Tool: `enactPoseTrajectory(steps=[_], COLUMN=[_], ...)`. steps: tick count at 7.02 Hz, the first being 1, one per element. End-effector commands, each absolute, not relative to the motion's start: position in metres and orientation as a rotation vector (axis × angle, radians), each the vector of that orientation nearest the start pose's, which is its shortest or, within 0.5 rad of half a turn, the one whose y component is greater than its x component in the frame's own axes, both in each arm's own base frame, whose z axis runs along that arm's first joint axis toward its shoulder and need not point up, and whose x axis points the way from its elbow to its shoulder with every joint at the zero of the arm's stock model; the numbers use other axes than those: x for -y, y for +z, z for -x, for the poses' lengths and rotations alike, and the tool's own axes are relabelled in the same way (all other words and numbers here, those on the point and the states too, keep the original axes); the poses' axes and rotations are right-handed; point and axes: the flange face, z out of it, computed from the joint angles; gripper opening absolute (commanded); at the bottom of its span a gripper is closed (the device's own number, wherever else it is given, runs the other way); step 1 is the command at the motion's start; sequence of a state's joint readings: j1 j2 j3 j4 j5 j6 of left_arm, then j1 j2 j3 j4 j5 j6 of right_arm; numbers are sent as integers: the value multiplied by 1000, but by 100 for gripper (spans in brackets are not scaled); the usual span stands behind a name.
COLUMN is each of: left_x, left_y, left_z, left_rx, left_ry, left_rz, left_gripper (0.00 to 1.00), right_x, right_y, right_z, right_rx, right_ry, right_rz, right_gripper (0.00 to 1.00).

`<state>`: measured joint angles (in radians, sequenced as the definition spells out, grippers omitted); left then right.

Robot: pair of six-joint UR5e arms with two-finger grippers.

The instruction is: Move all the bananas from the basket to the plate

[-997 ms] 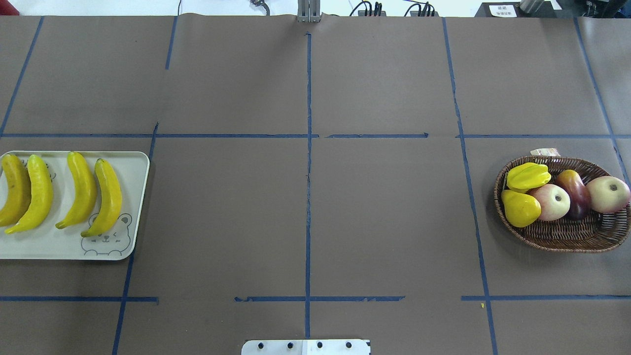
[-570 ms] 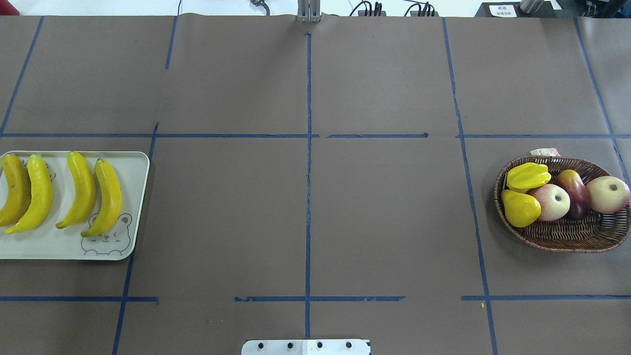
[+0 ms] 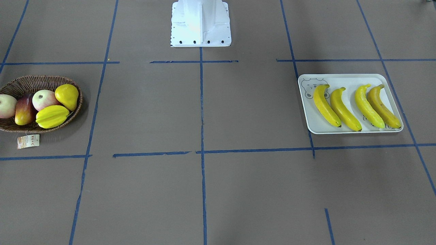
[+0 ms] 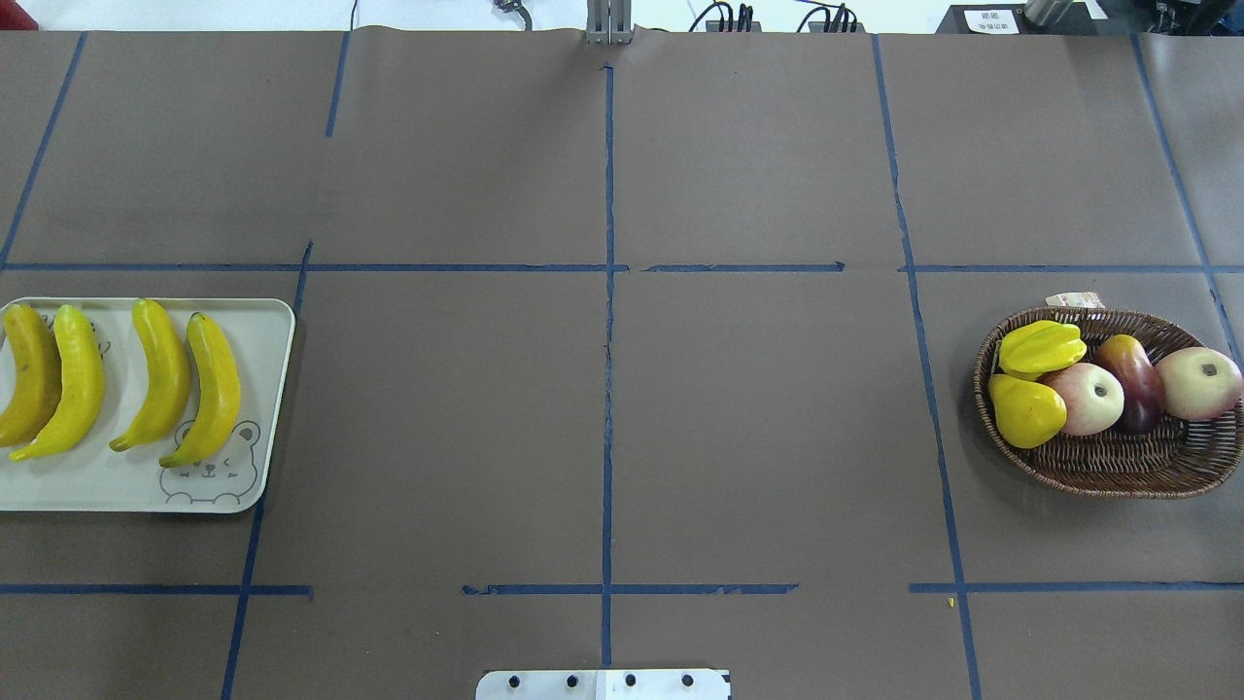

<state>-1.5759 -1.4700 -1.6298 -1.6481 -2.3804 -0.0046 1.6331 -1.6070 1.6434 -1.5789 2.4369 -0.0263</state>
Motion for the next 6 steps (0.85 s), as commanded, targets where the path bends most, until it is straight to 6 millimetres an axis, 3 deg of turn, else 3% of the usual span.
enactPoseTrajectory(steps=[1,6], left_x=[451,451], left_y=[668,671], left_z=[63,63], left_rx=[-810,-810], left_ry=[5,3], left_rz=[-32,-28], left_gripper=[100,100], right_x=[472,471], right_y=[636,635], right_z=[-87,-87], right_rx=[866,872], right_ry=[24,20], right_rz=[-62,-74], right_gripper=[100,100])
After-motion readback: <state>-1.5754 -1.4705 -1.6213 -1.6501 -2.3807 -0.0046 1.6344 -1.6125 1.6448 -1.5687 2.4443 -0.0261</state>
